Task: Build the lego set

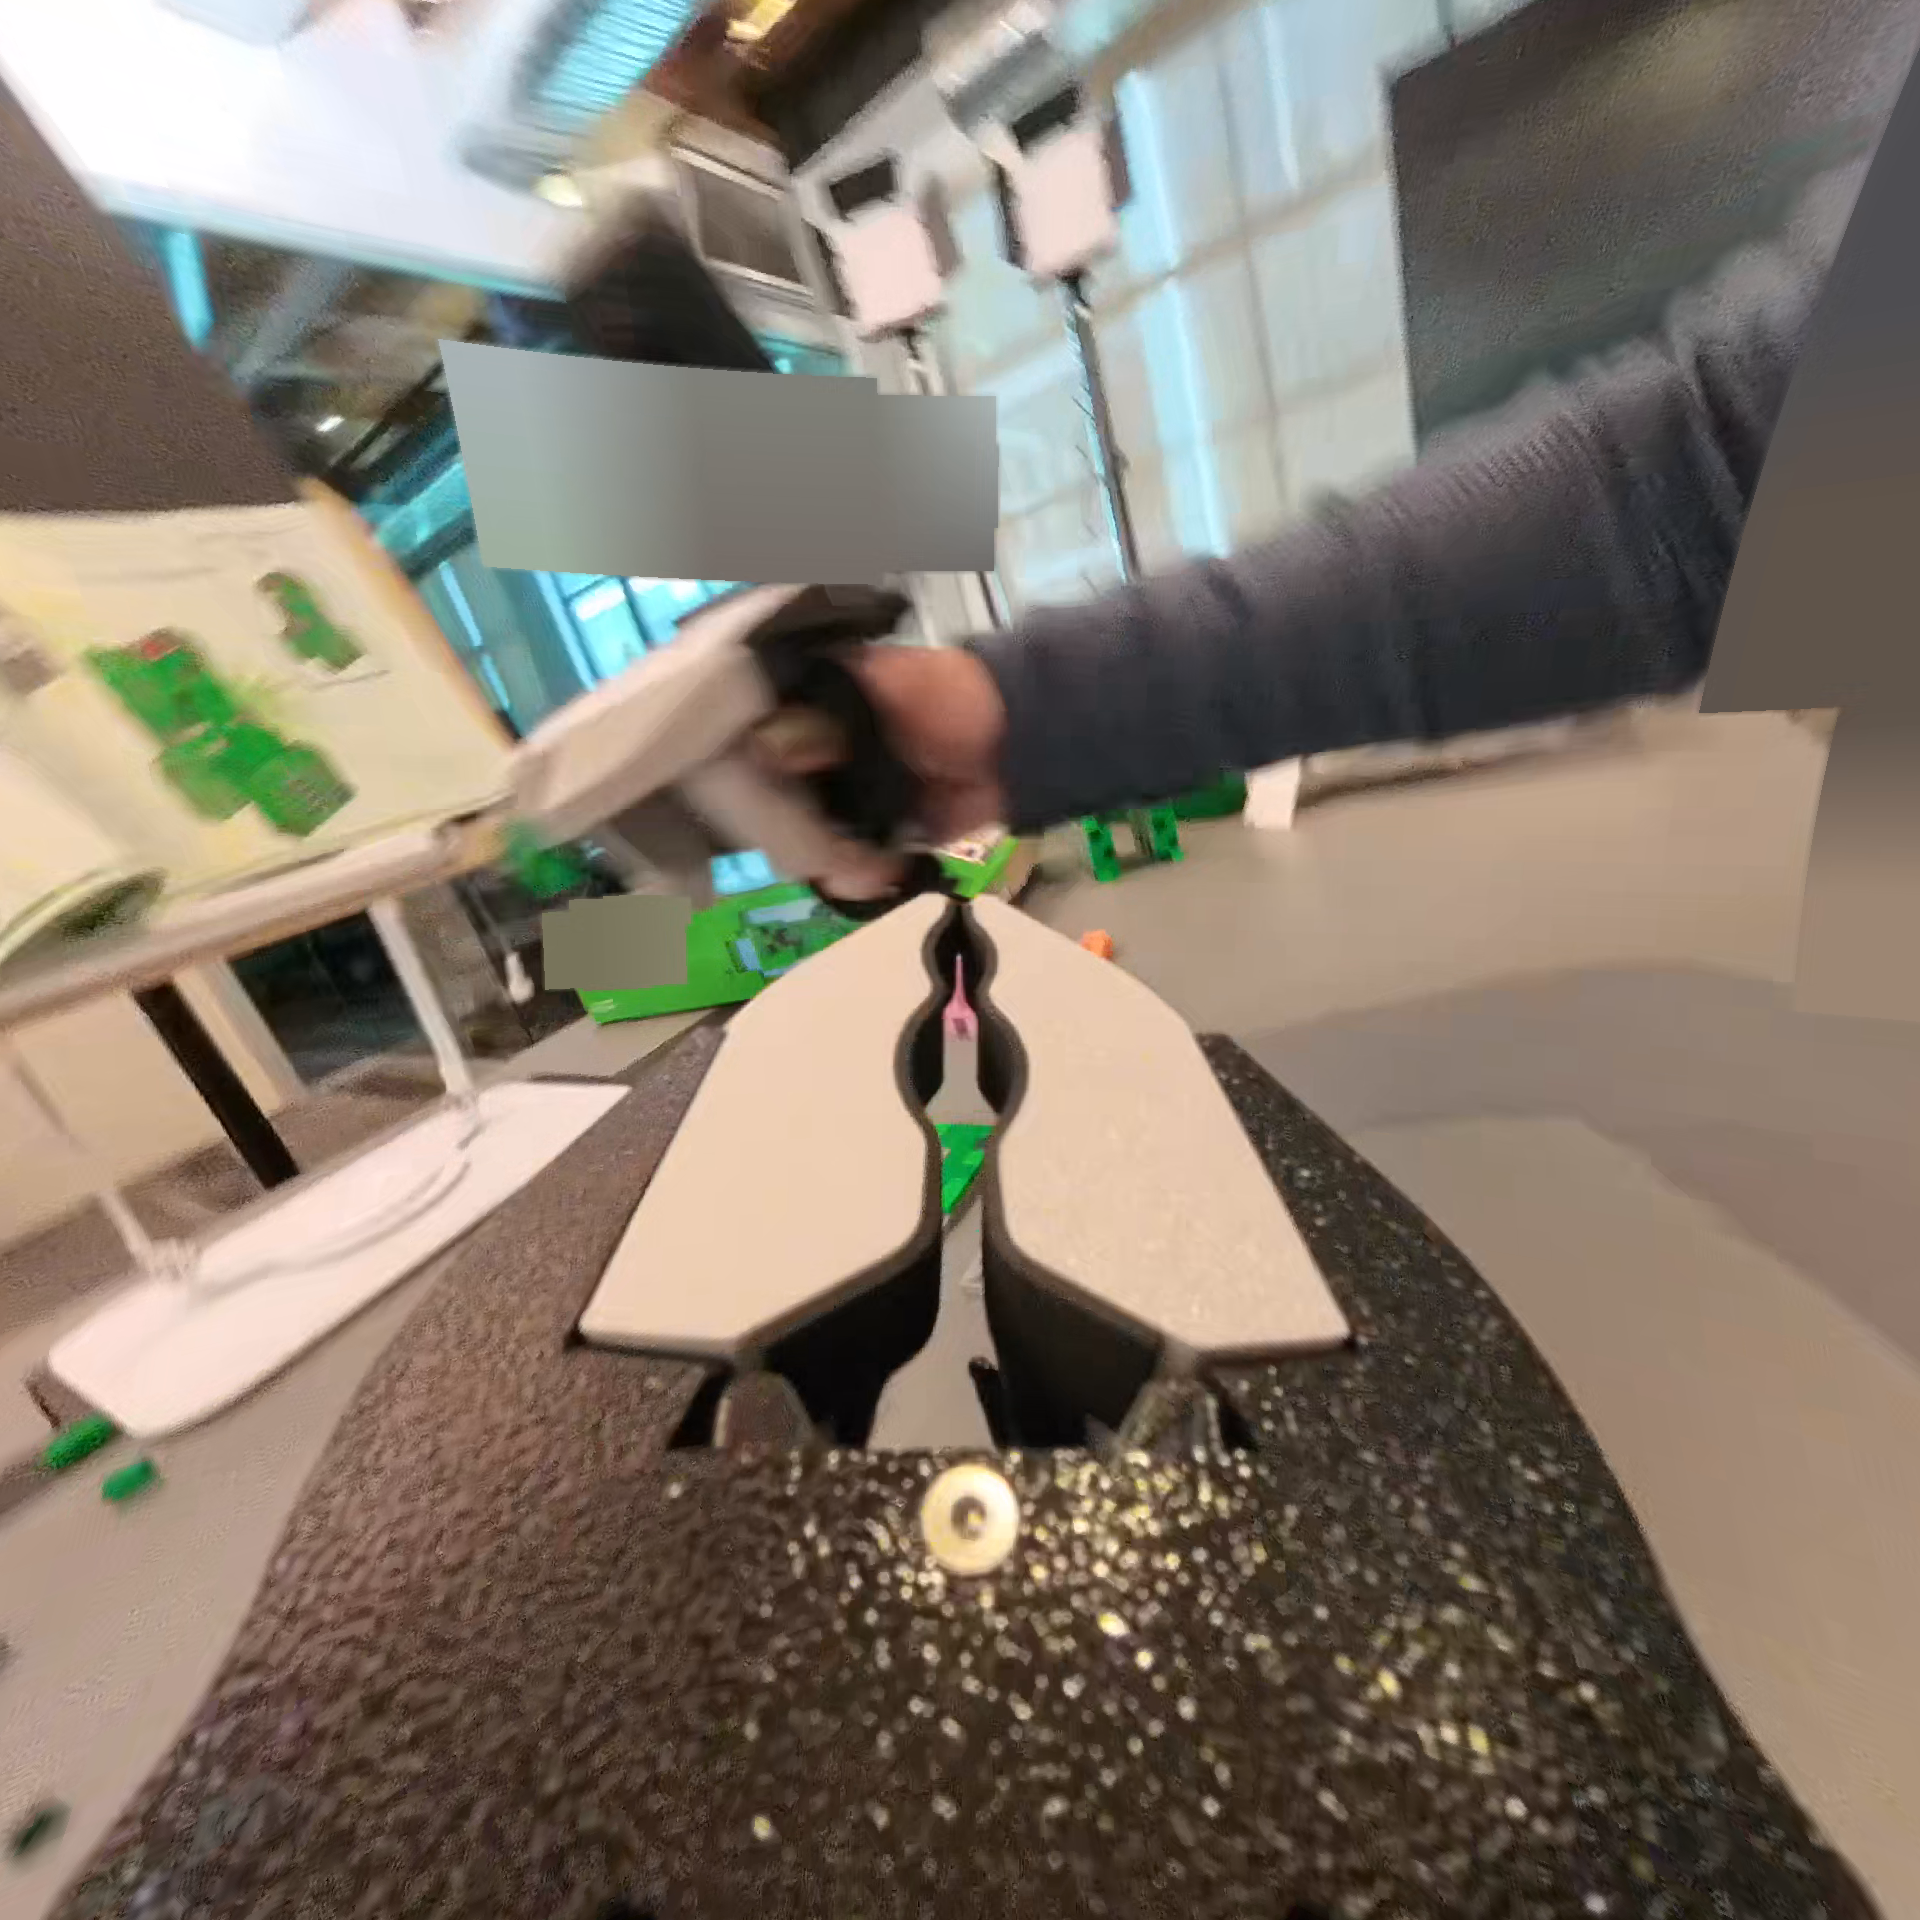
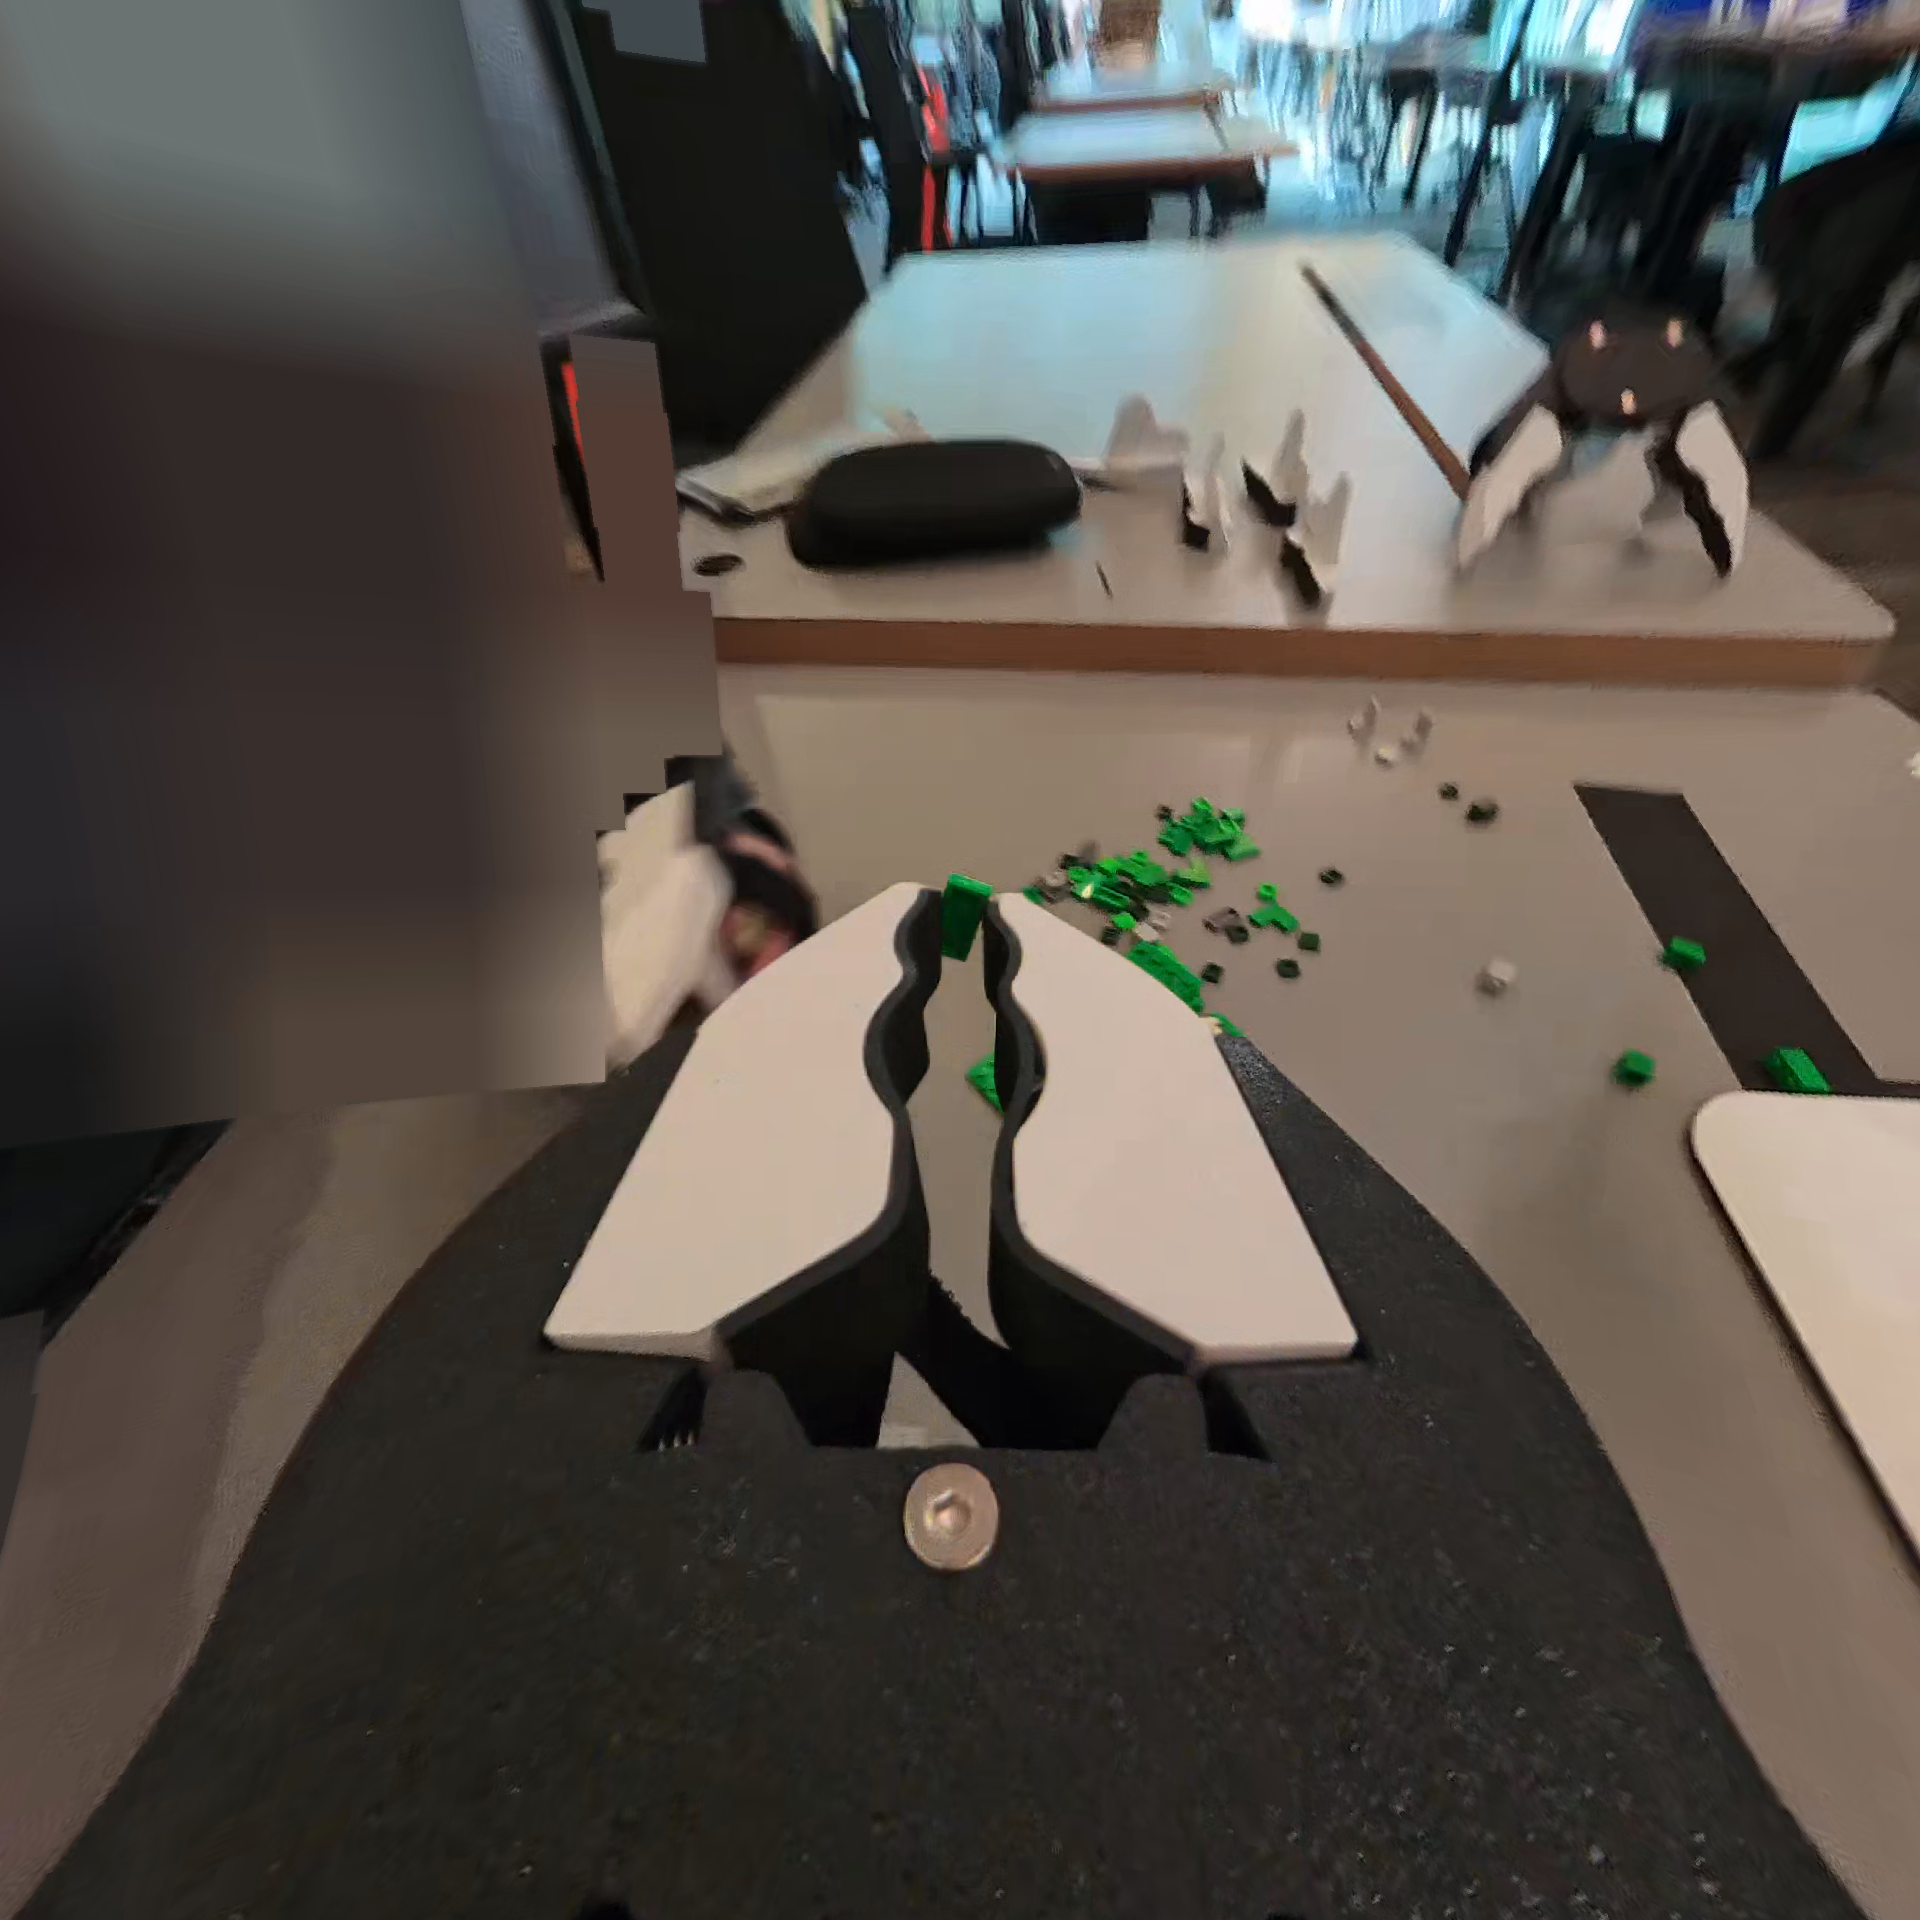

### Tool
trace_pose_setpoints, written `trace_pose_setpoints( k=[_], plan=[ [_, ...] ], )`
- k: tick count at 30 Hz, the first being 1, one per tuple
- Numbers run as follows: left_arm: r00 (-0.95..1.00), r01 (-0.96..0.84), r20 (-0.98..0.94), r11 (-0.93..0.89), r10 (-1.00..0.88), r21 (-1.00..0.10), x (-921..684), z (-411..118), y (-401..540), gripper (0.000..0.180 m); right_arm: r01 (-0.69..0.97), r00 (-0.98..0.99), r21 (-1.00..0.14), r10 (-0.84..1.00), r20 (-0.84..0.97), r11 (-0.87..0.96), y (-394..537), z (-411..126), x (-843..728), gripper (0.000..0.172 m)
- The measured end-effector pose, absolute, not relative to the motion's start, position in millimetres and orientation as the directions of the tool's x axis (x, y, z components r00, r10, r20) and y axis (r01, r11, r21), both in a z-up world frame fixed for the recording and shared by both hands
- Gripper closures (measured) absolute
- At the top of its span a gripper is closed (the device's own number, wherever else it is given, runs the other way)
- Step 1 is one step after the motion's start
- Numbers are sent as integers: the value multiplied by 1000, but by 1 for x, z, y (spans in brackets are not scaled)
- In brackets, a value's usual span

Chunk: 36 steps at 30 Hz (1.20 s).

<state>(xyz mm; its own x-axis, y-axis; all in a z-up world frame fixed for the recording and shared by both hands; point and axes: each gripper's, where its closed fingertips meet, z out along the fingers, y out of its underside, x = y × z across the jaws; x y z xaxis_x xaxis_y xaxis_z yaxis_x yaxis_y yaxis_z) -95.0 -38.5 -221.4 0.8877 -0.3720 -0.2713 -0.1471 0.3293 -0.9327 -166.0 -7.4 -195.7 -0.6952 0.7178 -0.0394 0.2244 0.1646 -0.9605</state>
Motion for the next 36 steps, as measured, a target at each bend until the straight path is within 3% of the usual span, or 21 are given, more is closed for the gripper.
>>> trace_pose_setpoints(
  k=[2, 3, 8, 18, 28, 30, 36],
  plan=[
    [926, -9, -113, 279, -359, -960, -116, -218, -34, 173, 138, -714, -978, 700, 11, 156, -15, -199, -141, 165],
    [912, 44, -59, 241, -405, -970, -115, -221, -32, 139, 98, -732, -984, 681, 31, 151, -23, -201, -130, 165],
    [745, 304, 157, 121, -649, -945, -102, -225, -34, 149, 37, -774, -989, 630, 61, 141, -52, -219, -109, 165],
    [728, 234, 94, 117, -679, -965, -91, -231, -37, 180, 3, -786, -995, 616, 59, 98, -54, -219, -109, 165],
    [695, 276, 148, 71, -703, -959, -94, -233, -37, 180, -15, -757, -999, 652, 32, 32, -39, -222, -100, 165],
    [660, 298, 181, 33, -729, -954, -89, -234, -38, 160, -13, -761, -999, 648, 42, 49, -41, -226, -100, 165],
    [652, 283, 175, 22, -738, -959, -84, -237, -37, 169, -21, -770, -998, 636, 55, 61, -46, -227, -102, 166]
  ],
)
